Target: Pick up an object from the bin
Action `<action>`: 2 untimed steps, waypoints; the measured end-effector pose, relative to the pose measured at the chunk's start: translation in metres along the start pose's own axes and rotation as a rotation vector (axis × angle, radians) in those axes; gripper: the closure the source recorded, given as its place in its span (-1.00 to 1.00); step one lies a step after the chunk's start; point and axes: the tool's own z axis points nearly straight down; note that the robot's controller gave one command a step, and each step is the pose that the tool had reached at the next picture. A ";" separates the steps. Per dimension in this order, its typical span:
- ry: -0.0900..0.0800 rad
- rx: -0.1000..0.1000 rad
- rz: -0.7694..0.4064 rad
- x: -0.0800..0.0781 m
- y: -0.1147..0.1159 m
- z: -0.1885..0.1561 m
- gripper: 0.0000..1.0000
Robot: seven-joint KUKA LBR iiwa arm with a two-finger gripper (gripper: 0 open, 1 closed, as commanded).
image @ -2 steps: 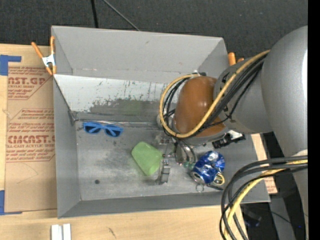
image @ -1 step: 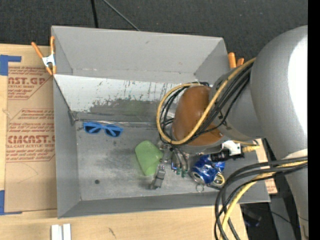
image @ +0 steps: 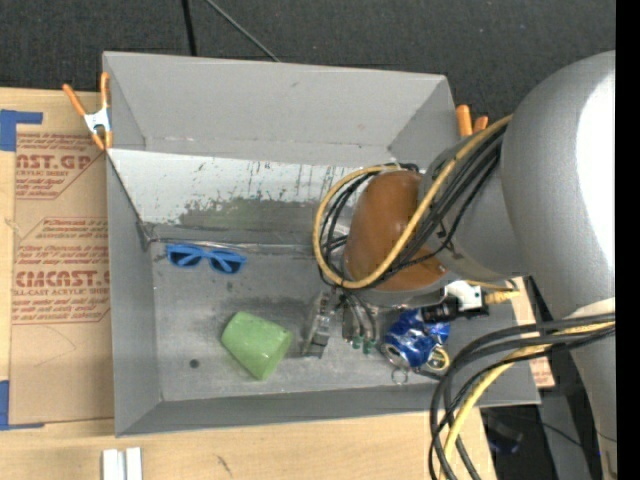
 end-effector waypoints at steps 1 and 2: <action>0.000 0.000 0.000 0.000 0.000 0.000 -1.00; -0.008 0.004 -0.066 -0.018 -0.077 -0.062 -1.00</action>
Offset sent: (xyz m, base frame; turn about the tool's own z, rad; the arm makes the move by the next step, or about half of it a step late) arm 0.0000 0.0000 0.0000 0.0000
